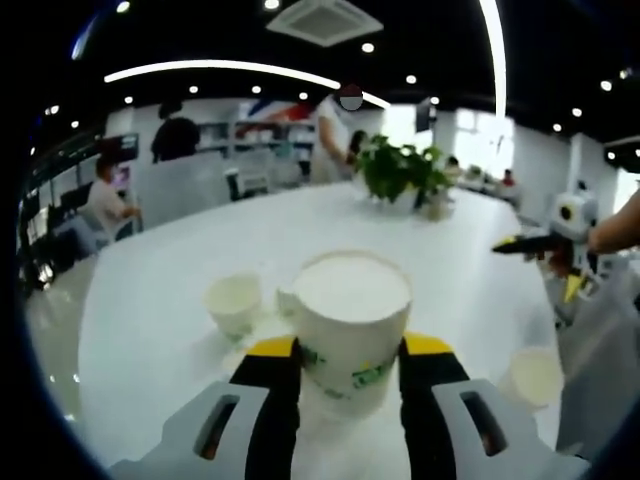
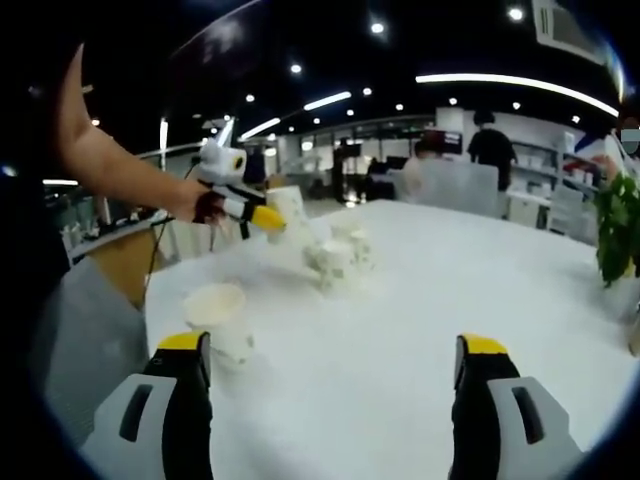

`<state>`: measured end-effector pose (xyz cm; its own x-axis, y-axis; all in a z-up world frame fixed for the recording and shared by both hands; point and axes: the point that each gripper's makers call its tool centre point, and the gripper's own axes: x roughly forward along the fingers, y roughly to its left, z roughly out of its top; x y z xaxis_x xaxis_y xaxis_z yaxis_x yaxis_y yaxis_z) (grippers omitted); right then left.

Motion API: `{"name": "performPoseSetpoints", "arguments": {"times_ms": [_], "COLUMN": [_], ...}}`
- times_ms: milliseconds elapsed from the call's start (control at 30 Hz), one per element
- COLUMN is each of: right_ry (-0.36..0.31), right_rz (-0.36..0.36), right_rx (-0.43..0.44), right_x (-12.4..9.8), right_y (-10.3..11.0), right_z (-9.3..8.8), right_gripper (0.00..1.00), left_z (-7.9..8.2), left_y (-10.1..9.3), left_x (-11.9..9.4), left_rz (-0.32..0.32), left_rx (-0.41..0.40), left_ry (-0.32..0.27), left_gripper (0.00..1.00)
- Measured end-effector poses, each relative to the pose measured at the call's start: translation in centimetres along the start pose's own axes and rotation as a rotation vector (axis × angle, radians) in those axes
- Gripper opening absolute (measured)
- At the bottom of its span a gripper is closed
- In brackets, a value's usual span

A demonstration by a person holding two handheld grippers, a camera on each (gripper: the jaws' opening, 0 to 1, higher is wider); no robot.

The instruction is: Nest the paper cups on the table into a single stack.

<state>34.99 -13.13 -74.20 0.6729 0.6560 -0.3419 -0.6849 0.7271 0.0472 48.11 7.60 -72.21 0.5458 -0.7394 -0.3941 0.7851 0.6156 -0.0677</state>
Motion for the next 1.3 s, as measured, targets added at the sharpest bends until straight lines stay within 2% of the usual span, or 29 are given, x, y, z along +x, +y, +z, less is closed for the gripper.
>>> {"name": "performPoseSetpoints", "arguments": {"times_ms": [367,867,1300], "right_ry": [-0.005,-0.001,-0.024], "right_rz": [0.003,0.027,0.047], "right_rx": [-0.012,-0.005,-0.007], "right_x": [-0.5,-0.3,-0.2], "right_y": [-0.1,0.7,1.2], "right_z": [0.7,1.0,2.2], "right_gripper": [1.00,1.00,0.99], "left_z": [0.9,1.9,2.9], "left_y": [-2.1,-4.4,-7.1], "left_x": [-0.5,-1.0,-1.4], "left_rz": [-0.050,-0.102,-0.158], "left_rx": [0.043,0.062,0.096], "left_ry": [-0.009,-0.020,-0.034], "left_gripper": [0.38,0.38,0.38]}}
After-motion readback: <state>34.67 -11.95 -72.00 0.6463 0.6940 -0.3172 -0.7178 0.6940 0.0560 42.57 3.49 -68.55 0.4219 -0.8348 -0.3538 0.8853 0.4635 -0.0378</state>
